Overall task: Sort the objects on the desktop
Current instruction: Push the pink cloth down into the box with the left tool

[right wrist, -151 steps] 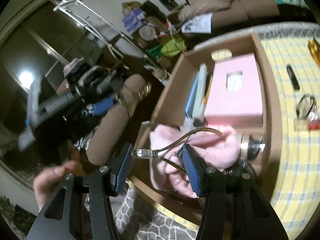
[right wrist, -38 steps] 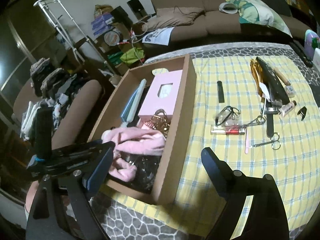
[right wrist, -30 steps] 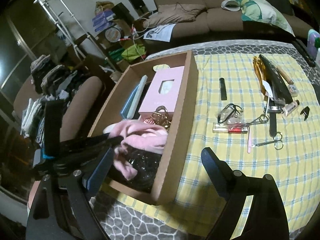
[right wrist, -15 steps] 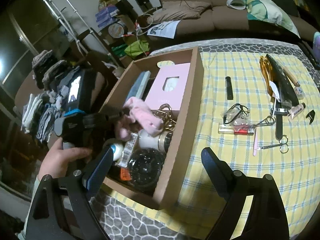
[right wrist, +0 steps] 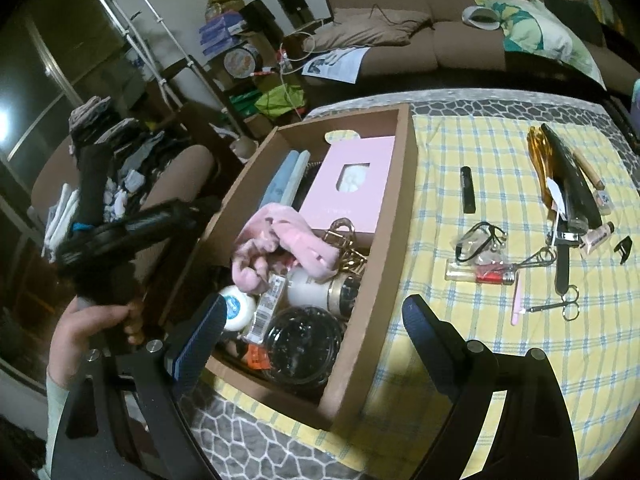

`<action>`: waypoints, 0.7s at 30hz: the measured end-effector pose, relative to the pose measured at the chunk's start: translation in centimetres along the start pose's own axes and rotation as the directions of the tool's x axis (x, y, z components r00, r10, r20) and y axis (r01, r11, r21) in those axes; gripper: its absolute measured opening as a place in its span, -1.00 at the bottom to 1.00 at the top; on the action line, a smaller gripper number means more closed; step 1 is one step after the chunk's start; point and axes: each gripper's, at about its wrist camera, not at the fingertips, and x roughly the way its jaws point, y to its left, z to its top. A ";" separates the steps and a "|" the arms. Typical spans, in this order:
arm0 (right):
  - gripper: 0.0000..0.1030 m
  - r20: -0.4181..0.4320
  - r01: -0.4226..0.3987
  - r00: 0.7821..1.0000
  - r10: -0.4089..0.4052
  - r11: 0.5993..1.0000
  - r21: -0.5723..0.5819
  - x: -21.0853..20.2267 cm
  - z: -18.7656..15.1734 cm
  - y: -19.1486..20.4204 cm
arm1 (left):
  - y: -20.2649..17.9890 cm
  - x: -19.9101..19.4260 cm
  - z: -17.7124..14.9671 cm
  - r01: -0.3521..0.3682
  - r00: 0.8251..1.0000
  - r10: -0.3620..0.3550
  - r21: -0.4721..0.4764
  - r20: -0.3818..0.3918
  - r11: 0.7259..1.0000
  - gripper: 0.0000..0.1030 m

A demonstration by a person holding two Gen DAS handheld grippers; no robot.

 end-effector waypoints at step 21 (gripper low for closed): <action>0.66 0.037 0.026 0.999 -0.025 1.000 -0.015 -2.0 0.5 -1.9 | -9.8 7.0 -4.4 -0.183 0.958 0.252 0.381 -0.138 0.906 0.03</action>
